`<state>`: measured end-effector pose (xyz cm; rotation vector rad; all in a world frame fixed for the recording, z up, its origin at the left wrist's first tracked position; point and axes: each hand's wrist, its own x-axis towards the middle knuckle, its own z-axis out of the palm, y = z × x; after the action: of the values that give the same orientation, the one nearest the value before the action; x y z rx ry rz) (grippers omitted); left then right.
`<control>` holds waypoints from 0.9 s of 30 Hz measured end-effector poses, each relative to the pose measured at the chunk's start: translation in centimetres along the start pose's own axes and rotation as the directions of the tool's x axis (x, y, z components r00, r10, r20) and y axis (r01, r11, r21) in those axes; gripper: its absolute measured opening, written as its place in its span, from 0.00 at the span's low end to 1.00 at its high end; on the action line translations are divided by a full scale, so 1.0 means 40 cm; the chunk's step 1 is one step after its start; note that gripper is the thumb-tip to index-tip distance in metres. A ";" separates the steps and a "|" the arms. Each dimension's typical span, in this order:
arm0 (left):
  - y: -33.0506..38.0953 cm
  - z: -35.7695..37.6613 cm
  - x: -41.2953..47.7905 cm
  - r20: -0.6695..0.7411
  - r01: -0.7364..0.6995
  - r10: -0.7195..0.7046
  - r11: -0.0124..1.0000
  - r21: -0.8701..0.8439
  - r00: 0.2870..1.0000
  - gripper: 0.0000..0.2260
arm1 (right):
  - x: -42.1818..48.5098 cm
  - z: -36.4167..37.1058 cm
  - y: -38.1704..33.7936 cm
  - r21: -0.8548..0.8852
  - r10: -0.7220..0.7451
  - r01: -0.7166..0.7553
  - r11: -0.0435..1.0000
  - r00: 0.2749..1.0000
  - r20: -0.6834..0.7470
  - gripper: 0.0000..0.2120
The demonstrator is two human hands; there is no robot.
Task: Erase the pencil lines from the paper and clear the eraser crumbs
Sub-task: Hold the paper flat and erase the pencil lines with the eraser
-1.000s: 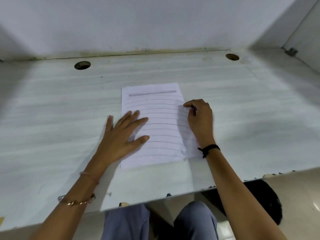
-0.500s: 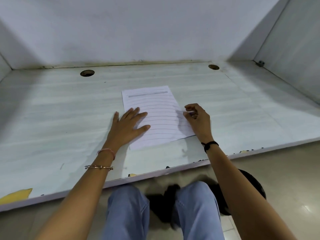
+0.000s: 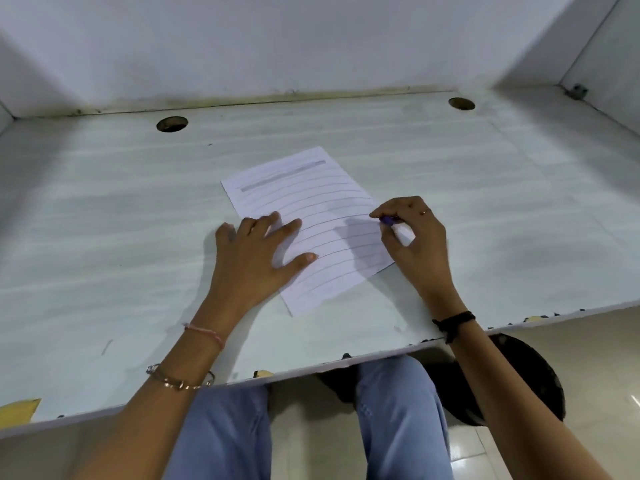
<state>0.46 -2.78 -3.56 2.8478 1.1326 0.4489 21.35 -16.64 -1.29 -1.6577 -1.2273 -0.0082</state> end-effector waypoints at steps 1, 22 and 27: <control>0.002 0.003 -0.002 -0.038 -0.008 0.008 1.000 0.013 0.999 0.33 | -0.001 0.004 -0.003 -0.003 -0.013 0.013 1.000 0.999 0.041 0.15; 0.086 0.057 0.121 0.194 -0.404 0.448 0.886 -0.229 0.873 0.25 | -0.009 0.002 -0.038 0.122 0.186 -0.225 0.967 0.946 0.266 0.10; 0.070 0.053 0.118 0.222 -0.357 0.412 0.900 -0.251 0.884 0.24 | -0.043 -0.003 -0.051 0.045 0.122 -0.149 0.988 0.919 0.374 0.10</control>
<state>6.20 -1.50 -3.98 2.8300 0.4395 0.1637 19.15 -18.04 -0.70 -1.7259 -1.3686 0.4501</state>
